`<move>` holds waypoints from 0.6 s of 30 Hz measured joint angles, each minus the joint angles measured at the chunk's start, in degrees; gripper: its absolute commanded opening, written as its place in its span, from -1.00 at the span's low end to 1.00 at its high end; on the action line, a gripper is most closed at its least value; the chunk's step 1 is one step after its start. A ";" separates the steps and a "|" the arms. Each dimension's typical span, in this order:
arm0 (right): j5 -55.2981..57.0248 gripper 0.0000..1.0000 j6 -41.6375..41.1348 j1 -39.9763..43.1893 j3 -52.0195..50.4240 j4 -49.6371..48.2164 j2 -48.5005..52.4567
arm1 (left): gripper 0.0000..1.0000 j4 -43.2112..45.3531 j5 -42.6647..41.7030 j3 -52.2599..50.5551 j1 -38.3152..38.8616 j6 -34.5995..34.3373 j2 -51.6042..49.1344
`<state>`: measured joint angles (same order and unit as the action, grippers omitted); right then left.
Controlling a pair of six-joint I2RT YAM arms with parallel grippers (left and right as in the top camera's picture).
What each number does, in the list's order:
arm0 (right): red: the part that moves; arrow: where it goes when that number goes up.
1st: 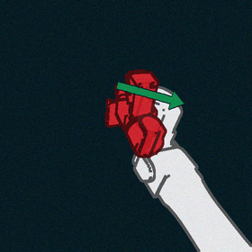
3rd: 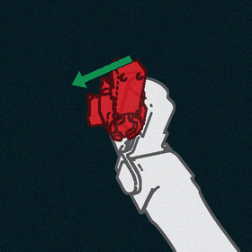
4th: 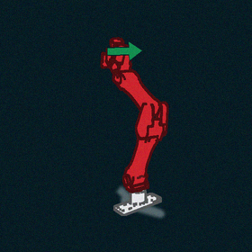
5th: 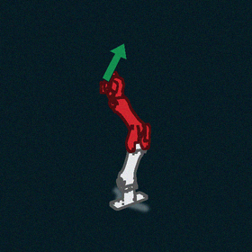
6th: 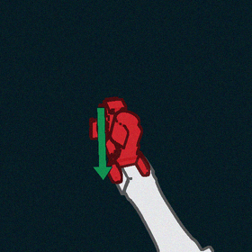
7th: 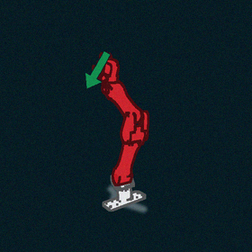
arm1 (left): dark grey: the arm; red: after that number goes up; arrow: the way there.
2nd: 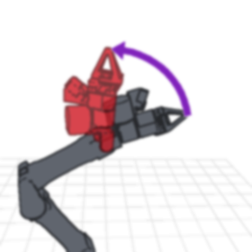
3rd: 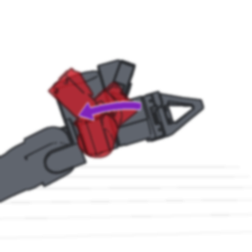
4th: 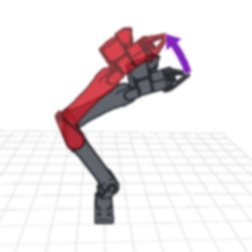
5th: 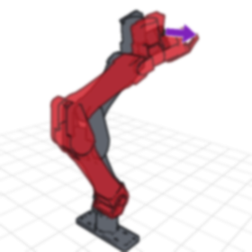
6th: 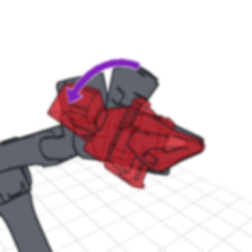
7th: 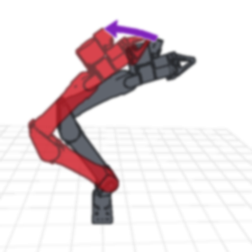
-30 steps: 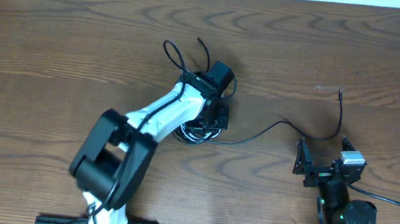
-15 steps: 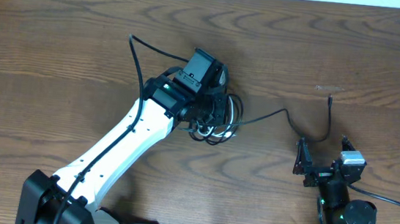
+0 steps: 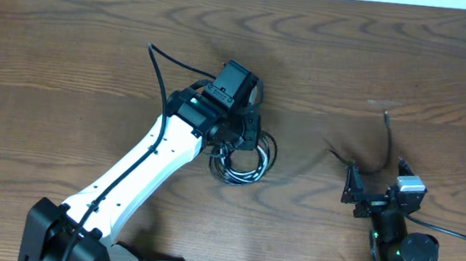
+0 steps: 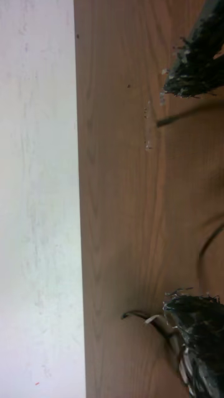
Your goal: Untangle cables
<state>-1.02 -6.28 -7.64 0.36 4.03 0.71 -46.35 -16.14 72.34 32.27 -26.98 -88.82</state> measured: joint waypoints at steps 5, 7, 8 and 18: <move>0.00 0.98 0.00 0.00 0.00 0.00 0.00 | -0.10 -0.59 1.51 0.00 0.04 -0.11 -0.13; 0.00 0.99 0.00 0.00 0.00 0.00 0.00 | -0.11 -0.87 2.58 0.00 0.04 -0.02 -0.35; 0.00 0.99 0.00 0.00 0.00 0.00 0.00 | -0.11 -1.03 3.26 0.00 0.04 -0.02 -0.55; 0.00 0.99 0.00 0.00 0.00 0.00 0.00 | -0.11 -1.31 6.45 0.00 0.04 -0.02 -3.67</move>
<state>-1.02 -6.28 -7.64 0.36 4.03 0.71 -47.66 -9.69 72.34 32.32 -27.00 -92.49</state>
